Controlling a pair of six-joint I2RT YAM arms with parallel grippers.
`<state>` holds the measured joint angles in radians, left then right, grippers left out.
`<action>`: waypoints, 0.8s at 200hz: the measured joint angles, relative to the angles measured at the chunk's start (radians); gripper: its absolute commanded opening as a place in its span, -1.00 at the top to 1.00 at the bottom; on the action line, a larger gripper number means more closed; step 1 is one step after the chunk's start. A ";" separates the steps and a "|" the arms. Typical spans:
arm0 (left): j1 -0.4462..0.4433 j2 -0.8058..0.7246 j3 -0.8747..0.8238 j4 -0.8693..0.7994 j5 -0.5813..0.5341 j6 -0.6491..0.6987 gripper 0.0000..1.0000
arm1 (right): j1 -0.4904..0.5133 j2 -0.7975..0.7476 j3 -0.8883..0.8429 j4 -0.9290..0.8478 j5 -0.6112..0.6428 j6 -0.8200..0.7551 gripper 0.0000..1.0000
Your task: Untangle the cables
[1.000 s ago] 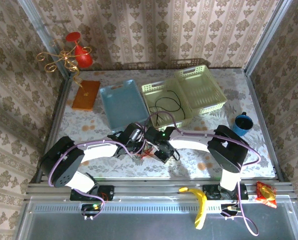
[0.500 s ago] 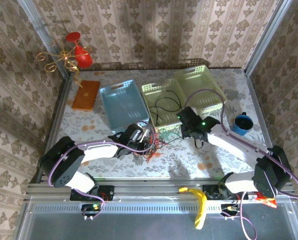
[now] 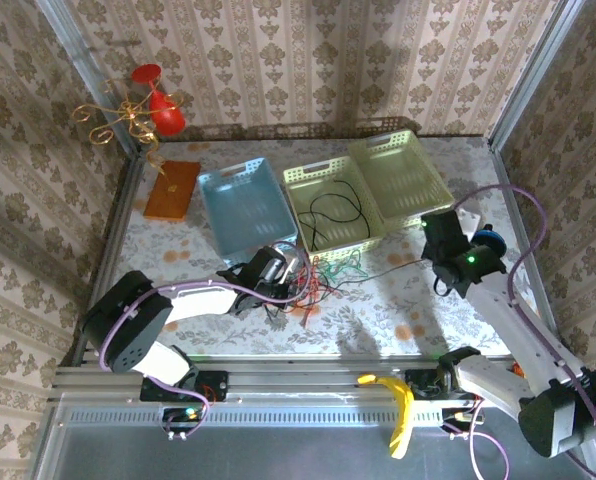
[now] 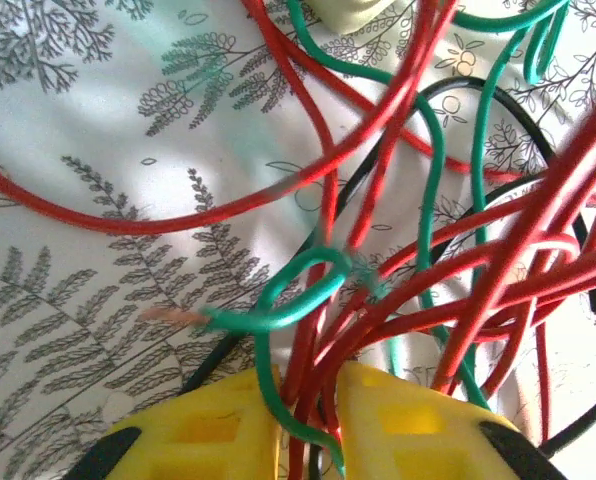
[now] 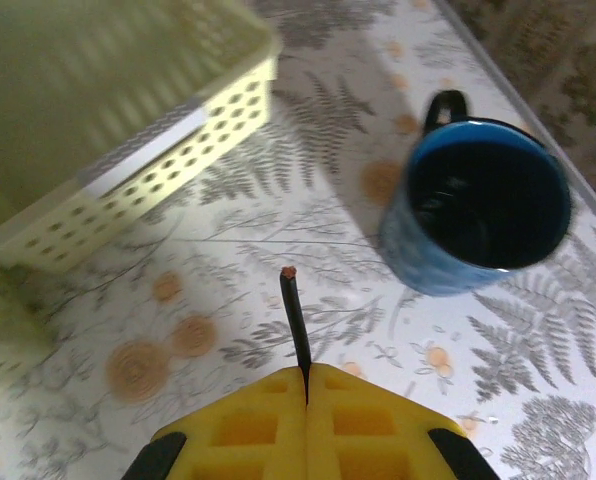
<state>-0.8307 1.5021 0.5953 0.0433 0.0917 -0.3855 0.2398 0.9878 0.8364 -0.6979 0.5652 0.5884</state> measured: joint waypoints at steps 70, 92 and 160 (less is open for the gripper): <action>-0.001 0.008 0.001 0.016 0.014 -0.004 1.00 | -0.191 -0.158 -0.001 -0.052 0.013 0.074 1.00; -0.001 0.010 0.001 0.018 0.014 -0.004 1.00 | -0.196 -0.185 0.011 -0.031 -0.029 0.051 1.00; -0.001 0.028 0.012 0.028 0.018 -0.004 1.00 | 0.084 -0.230 0.257 0.202 -0.169 -0.109 1.00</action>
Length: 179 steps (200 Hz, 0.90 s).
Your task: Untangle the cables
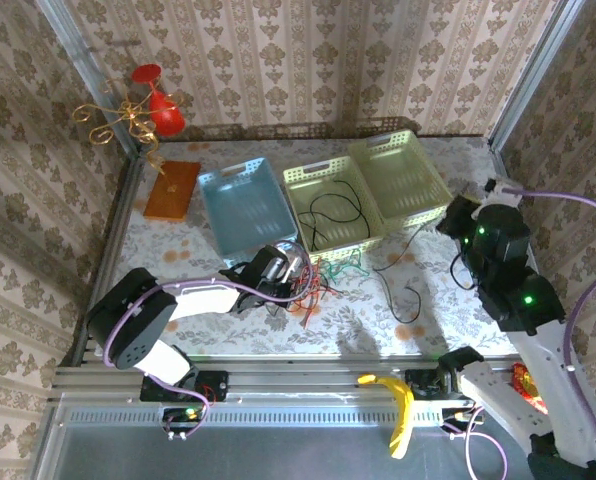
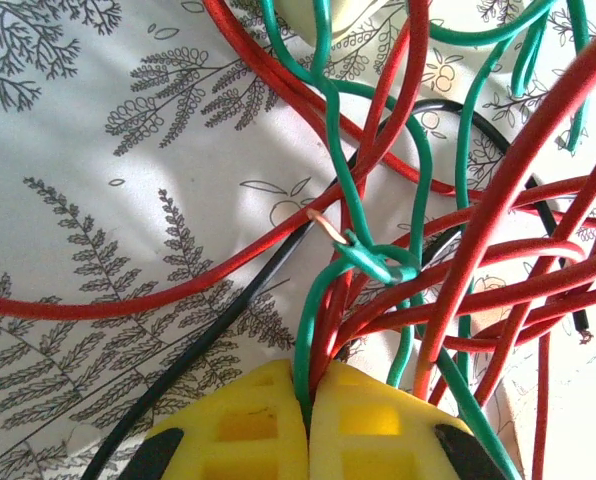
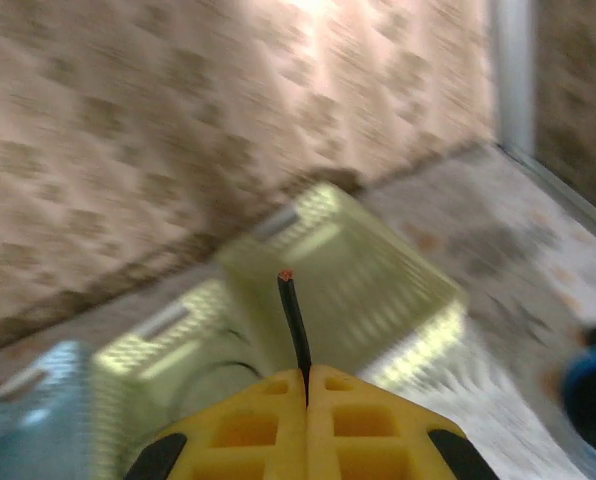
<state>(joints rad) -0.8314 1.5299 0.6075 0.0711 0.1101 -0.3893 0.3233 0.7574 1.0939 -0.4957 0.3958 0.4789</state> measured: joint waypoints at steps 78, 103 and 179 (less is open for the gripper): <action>-0.006 0.011 0.010 0.006 -0.004 0.000 1.00 | 0.120 0.444 0.444 0.322 -0.029 -0.195 1.00; -0.009 0.011 0.010 0.005 -0.009 0.000 1.00 | 0.120 0.586 0.555 0.375 -0.042 -0.244 1.00; -0.019 0.008 0.010 0.004 -0.031 0.000 1.00 | 0.124 0.858 0.402 0.364 -0.005 -0.245 1.00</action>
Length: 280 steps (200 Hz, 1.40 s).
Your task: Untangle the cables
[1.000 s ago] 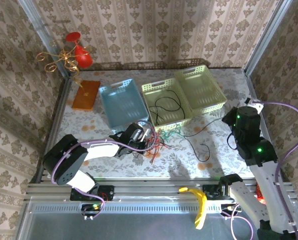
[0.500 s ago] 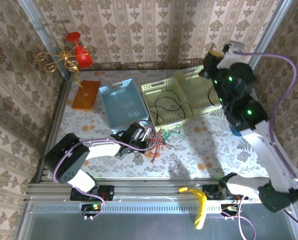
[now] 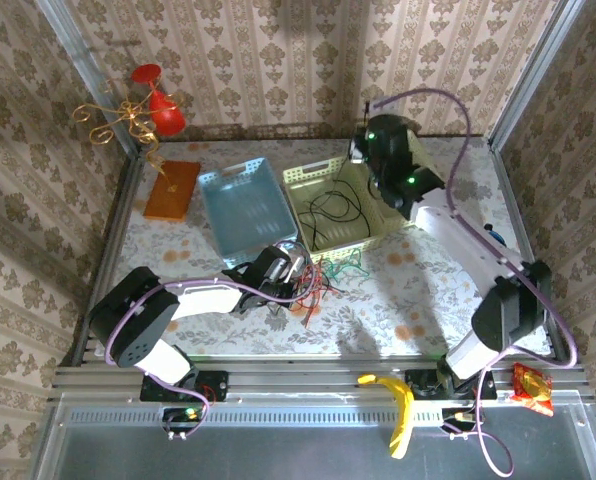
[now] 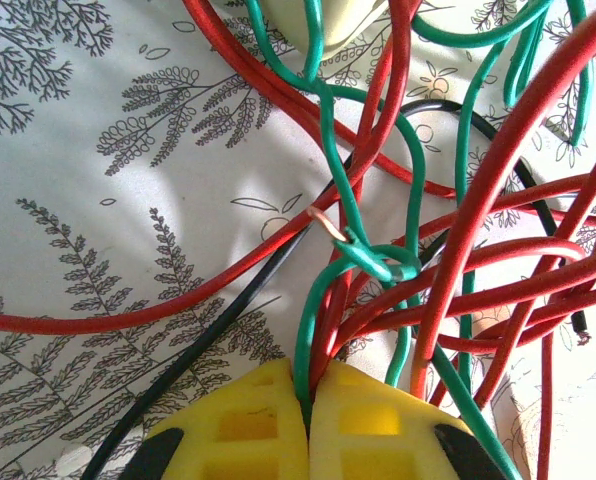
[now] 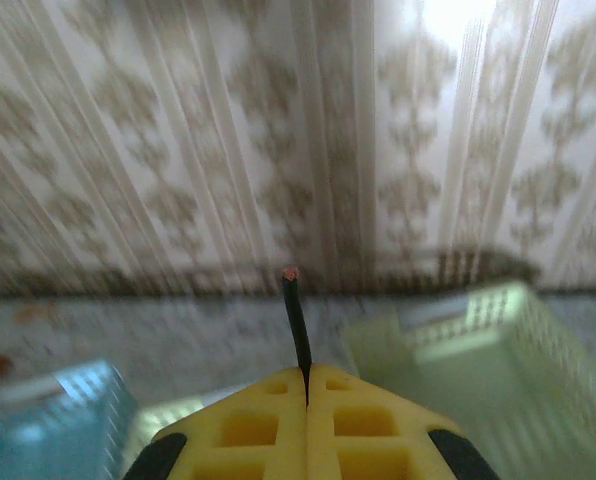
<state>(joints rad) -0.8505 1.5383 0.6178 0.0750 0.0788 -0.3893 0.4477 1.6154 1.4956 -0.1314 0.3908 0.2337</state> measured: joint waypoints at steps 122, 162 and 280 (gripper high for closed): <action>0.000 0.000 0.003 -0.007 0.000 0.000 1.00 | -0.040 0.249 -0.102 -0.211 -0.142 0.160 -0.17; 0.000 0.000 0.005 -0.010 0.000 0.000 1.00 | -0.045 0.071 -0.215 -0.208 -0.167 0.161 -0.20; 0.001 -0.002 -0.002 0.000 0.004 0.001 1.00 | 0.277 -0.247 -0.591 -0.303 -0.425 0.048 0.09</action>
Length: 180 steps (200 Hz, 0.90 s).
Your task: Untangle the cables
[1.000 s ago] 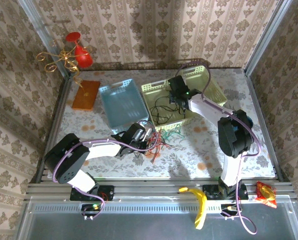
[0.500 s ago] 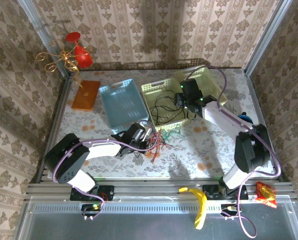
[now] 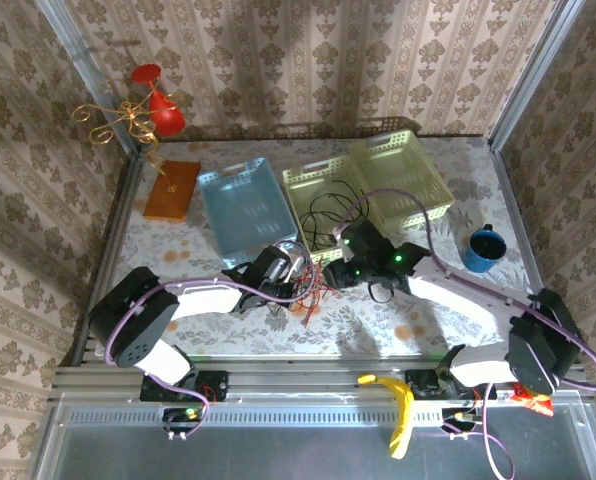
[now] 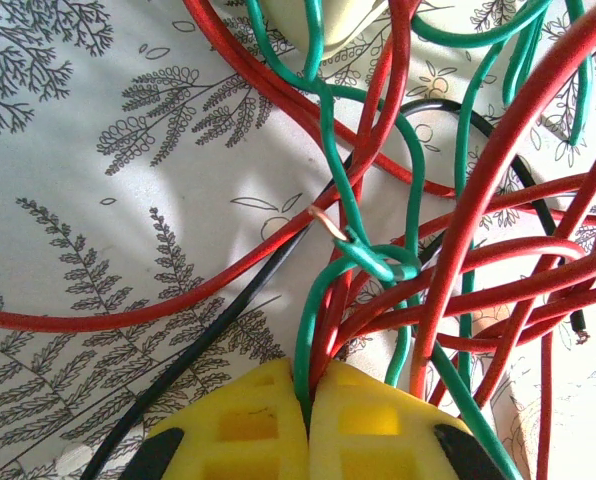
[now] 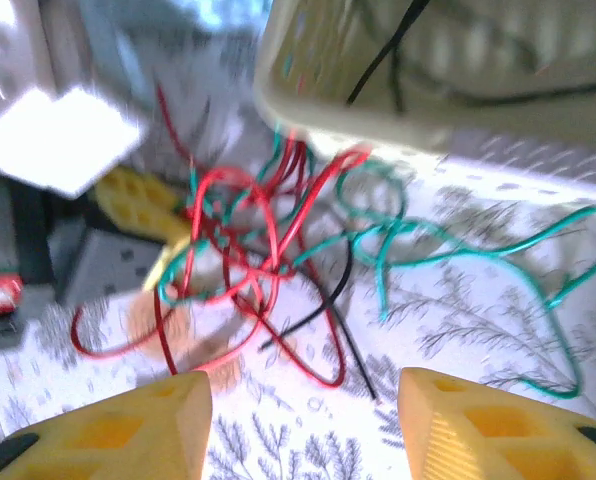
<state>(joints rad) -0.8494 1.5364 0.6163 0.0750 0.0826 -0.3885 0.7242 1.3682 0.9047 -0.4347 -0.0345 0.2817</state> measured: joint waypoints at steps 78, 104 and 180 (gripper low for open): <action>0.000 0.000 0.000 0.000 0.000 0.000 1.00 | -0.006 0.235 0.013 -0.016 0.007 -0.029 0.34; 0.000 0.000 0.000 0.000 0.000 0.000 1.00 | -0.007 0.262 0.013 -0.005 0.012 -0.029 0.33; 0.000 0.000 0.000 0.000 0.000 0.000 1.00 | -0.037 0.290 0.013 0.030 0.023 -0.029 0.39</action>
<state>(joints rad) -0.8494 1.5364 0.6163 0.0746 0.0822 -0.3885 0.6876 1.6577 0.9173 -0.4049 -0.0120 0.2523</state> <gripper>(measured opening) 0.052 0.317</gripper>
